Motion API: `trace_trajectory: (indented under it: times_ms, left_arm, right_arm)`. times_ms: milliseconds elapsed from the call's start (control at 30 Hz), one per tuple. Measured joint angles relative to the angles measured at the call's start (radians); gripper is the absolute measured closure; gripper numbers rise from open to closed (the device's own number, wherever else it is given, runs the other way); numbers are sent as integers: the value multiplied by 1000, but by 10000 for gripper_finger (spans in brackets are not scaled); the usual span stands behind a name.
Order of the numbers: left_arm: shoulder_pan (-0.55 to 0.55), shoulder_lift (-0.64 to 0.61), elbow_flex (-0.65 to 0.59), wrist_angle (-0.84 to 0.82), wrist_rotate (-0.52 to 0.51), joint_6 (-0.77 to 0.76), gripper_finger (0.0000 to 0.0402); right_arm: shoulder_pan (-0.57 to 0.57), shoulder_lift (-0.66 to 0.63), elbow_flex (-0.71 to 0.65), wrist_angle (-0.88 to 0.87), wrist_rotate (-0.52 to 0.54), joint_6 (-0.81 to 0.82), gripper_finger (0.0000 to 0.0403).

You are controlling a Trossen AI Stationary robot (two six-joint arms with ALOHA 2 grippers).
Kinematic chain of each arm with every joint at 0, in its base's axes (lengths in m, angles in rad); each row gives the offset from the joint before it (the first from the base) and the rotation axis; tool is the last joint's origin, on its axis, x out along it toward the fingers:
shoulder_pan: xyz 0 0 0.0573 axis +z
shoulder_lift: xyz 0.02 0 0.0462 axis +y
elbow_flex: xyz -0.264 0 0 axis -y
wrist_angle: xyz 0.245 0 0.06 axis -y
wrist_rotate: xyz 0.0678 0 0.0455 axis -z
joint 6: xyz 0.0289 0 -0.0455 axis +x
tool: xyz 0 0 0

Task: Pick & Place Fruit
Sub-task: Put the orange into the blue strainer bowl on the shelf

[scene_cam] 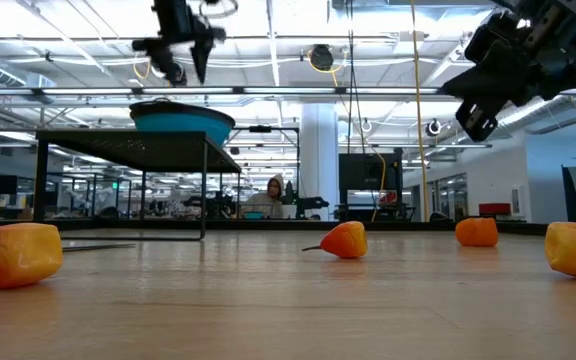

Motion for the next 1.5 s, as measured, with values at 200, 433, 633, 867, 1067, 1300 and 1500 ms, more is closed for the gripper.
trace_trajectory:
  times_ms: [200,433,633,867,1067,1300,1500]
  left_arm:
    - [-188,-92,0,151,-5,95,146]
    - [-398,-129,1,190,-75,117,207]
    - [-561,-130,-42,230,-139,150,287]
    - [-659,-129,-122,290,-143,161,394]
    - [-695,-125,-236,505,34,286,396]
    - [-713,-134,-411,763,219,350,397]
    - [-717,-215,-613,990,263,335,396]
  right_arm:
    - [0,0,0,74,-25,-21,403]
    - [0,0,0,84,-25,-25,403]
    - [15,-1,1,94,-25,-104,403]
    - [68,-1,1,135,-24,-150,403]
    - [115,-1,1,132,8,-159,403]
    - [200,-1,8,87,73,-174,403]
    - [283,3,130,-206,181,-181,403]
